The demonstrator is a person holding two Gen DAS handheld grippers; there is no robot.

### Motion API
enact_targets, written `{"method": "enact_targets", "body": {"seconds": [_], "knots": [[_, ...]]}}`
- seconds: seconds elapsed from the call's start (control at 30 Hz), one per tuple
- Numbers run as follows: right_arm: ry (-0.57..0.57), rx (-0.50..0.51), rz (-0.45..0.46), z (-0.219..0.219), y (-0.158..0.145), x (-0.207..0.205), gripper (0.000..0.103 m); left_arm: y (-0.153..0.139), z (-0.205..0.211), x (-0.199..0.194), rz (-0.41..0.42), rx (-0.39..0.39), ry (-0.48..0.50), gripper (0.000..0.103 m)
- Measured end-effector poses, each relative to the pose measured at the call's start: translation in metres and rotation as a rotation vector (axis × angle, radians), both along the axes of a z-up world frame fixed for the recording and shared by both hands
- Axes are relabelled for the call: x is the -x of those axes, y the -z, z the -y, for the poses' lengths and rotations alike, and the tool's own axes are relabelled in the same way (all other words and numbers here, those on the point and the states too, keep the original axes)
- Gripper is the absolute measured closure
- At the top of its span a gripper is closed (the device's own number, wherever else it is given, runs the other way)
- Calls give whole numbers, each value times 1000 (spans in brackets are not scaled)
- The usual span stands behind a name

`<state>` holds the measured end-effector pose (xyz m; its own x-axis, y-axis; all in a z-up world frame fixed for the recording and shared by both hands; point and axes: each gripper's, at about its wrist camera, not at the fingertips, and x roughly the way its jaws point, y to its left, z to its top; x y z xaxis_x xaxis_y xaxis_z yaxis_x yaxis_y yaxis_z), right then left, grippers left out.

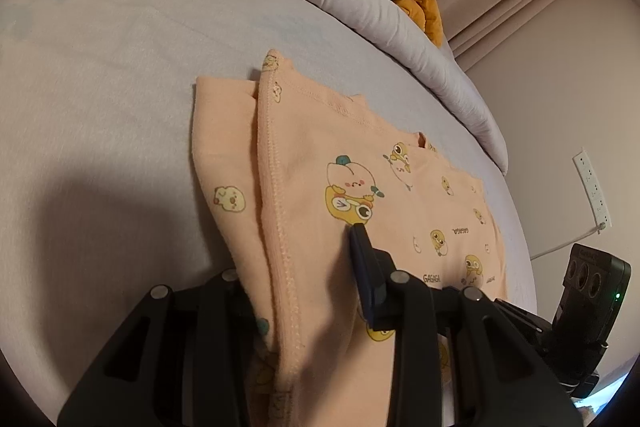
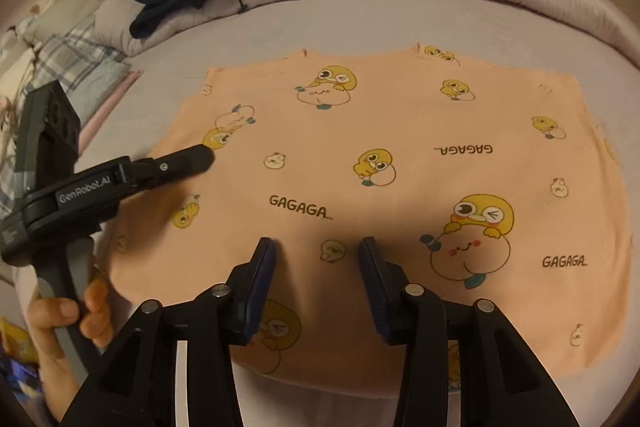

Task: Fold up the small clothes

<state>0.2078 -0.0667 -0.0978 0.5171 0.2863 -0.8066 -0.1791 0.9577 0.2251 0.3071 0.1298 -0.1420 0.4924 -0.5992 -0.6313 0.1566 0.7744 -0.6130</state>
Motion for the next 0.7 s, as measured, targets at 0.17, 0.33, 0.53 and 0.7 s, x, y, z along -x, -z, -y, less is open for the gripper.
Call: {"method": "enact_targets", "body": {"seconds": [0.17, 0.33, 0.53, 0.7], "knots": [[-8, -80, -1, 8, -7, 4, 59, 0, -6, 4, -4, 25, -47, 78], [18, -216, -1, 29, -7, 10, 59, 2, -12, 5, -9, 94, -75, 87], [52, -421, -7, 61, -2, 14, 59, 2, -17, 7, -52, 162, -100, 90], [54, -493, -14, 69, 3, 4, 59, -12, -9, 8, -79, 104, -133, 91]]}}
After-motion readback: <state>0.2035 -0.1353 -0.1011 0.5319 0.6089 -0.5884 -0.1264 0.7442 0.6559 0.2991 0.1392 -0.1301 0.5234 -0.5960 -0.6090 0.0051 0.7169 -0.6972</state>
